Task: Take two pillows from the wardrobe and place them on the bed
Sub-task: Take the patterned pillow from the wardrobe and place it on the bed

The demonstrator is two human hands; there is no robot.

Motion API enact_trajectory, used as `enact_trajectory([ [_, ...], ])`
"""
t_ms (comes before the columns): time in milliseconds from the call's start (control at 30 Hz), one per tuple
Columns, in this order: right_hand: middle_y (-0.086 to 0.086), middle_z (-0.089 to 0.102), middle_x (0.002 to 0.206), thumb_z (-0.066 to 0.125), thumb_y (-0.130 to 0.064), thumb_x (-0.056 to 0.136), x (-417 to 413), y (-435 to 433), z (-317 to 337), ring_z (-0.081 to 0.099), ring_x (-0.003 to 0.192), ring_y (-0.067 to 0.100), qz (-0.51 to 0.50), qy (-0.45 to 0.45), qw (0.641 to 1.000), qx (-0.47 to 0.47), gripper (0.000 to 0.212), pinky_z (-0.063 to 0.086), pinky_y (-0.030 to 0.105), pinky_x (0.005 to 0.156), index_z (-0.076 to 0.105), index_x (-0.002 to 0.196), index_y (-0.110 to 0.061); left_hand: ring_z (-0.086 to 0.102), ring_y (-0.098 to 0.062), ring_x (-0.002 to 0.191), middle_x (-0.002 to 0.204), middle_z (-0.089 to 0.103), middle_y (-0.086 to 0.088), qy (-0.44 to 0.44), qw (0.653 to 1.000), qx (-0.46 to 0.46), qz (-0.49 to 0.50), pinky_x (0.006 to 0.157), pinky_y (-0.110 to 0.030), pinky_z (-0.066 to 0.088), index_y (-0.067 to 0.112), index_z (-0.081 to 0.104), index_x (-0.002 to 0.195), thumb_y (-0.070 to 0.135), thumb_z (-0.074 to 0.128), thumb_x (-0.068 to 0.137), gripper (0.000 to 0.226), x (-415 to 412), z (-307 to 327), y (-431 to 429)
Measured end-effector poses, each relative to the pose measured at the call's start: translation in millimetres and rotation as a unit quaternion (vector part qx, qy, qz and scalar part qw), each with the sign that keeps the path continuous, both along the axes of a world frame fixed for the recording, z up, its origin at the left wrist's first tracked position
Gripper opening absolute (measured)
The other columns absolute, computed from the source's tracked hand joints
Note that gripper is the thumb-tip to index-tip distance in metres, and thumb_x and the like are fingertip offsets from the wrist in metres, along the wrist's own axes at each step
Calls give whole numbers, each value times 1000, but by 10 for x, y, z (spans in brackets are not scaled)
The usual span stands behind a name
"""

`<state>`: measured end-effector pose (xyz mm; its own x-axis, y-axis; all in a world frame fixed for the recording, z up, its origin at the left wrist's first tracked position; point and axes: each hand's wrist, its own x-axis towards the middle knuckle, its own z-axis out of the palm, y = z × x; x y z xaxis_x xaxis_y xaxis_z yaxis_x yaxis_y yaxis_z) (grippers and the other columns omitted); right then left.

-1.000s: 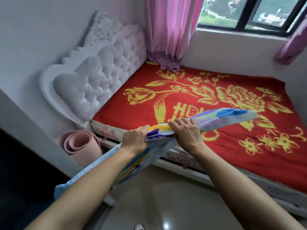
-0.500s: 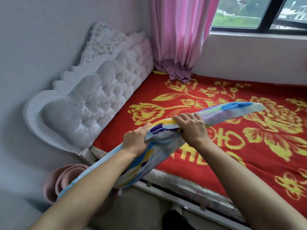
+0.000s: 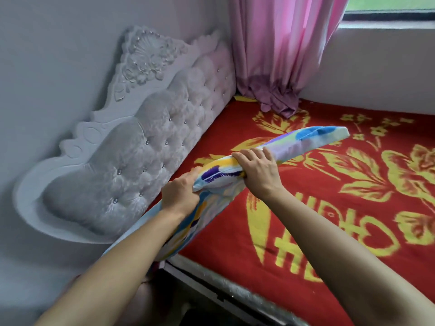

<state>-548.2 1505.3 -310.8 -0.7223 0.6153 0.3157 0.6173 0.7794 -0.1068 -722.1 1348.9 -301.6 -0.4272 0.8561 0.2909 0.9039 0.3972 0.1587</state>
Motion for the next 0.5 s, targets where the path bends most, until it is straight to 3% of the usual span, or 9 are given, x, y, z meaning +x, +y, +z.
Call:
enact_trajectory([
  [167, 7, 56, 139, 61, -16, 85, -517, 418, -186, 44, 136, 32, -60, 4, 998, -7, 54, 23, 53, 120, 54, 138, -25, 64, -30, 61, 71, 69, 1, -48, 999, 1, -19, 49, -25, 38, 38, 52, 115, 21, 67, 67, 52, -541, -157, 530],
  [267, 18, 32, 158, 61, -21, 88, -776, 694, -298, 24, 149, 38, -147, 14, 988, -33, 62, 14, 54, 123, 44, 148, -24, 65, -34, 68, 76, 70, -1, -112, 993, -12, -41, 51, -30, 46, 37, 53, 112, 22, 54, 64, 50, -865, -270, 951],
  [367, 24, 10, 165, 61, -38, 93, -988, 937, -470, 9, 153, 39, -275, 107, 947, -127, 78, 13, 49, 124, 23, 158, -18, 65, -35, 81, 86, 72, -2, -200, 978, -28, -47, 65, -39, 54, 37, 59, 112, 23, 59, 72, 43, -1184, -402, 1380],
  [500, 20, -1, 167, 48, -51, 100, -1270, 1105, -957, 4, 155, 34, -350, 169, 875, -289, 84, 13, 43, 124, 2, 161, -16, 66, -24, 79, 81, 72, 4, -325, 942, -28, -74, 68, -34, 51, 27, 67, 98, 31, 73, 75, 24, -1506, -584, 1837],
])
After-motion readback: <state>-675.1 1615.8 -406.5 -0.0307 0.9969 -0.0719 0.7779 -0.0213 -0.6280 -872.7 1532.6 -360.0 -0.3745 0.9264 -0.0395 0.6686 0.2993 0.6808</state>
